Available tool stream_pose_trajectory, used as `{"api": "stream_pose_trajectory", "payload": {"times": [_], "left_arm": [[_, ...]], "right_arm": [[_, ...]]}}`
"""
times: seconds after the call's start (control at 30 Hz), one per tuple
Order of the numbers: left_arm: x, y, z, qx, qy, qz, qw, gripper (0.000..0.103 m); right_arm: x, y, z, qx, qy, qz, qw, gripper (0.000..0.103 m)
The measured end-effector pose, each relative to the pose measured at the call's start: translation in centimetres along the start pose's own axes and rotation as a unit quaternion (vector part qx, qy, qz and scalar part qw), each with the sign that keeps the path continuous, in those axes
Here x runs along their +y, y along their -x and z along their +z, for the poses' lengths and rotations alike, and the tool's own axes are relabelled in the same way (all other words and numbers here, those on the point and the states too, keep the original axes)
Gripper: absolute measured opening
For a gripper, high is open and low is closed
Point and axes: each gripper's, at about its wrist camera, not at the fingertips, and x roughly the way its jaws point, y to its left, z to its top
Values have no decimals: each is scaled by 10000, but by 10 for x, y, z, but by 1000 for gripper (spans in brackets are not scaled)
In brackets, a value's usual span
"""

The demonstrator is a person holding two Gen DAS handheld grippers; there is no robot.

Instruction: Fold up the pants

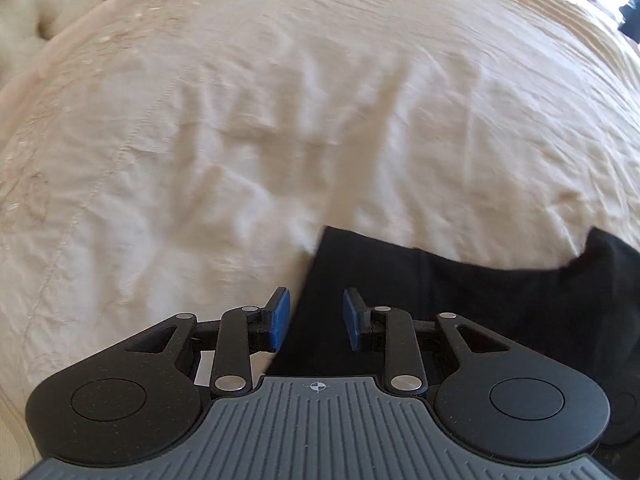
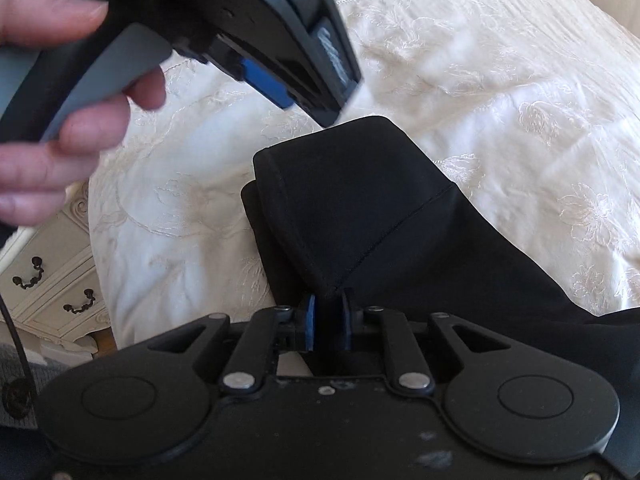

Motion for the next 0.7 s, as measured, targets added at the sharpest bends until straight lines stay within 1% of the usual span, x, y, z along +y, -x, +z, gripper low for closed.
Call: {"api": "stream_pose_trajectory", "payload": {"times": [0.03,0.07,0.1,0.13,0.2,0.27,0.3,0.37,0.4,0.47,0.5,0.57,0.6,0.63,0.7], "left_arm": [[-12,-9,-4,162,-140,-129,9997,29],[-19,-16,-8,310,-206,-140,9992,29],[-24,-23,-12,486,-246,-92,9985,29],[-25,-36,-18,672,-260,-14,9974,29],[-26,-40,-32,729,-371,141,9965,29],[-32,-39,-36,681,-571,286,9956,30],[-36,-38,-36,676,-649,376,9949,30],[-41,-31,-34,670,-698,534,9939,29],[-43,-27,-33,628,-660,576,9942,29],[-50,-18,-29,419,-542,509,9963,29],[-54,-11,-29,331,-535,493,9968,29],[-68,2,-30,185,-576,519,9968,29],[-74,7,-31,133,-592,510,9968,30],[-84,8,-33,103,-611,485,9969,30],[-100,7,-37,185,-637,466,9967,30]], "right_arm": [[-1,3,-1,-63,-14,-31,10000,20],[-2,8,-2,-137,-32,-52,9999,21],[-4,16,-5,-198,-65,-67,9998,26],[-7,23,-8,-231,-119,-77,9996,26],[-15,43,-19,-320,-311,-154,9989,27],[-29,65,-35,-417,-678,-281,9964,27],[-38,76,-44,-469,-933,-373,9938,28],[-61,97,-65,-548,-1559,-594,9845,28],[-77,110,-80,-586,-2002,-781,9749,29],[-106,130,-108,-665,-2715,-1143,9533,29],[-124,144,-128,-724,-3155,-1383,9360,29],[-151,164,-161,-805,-3838,-1813,9018,30],[-168,177,-183,-848,-4239,-2063,8778,31],[-183,186,-202,-876,-4558,-2239,8570,32],[-214,208,-245,-925,-5197,-2624,8078,33]]}}
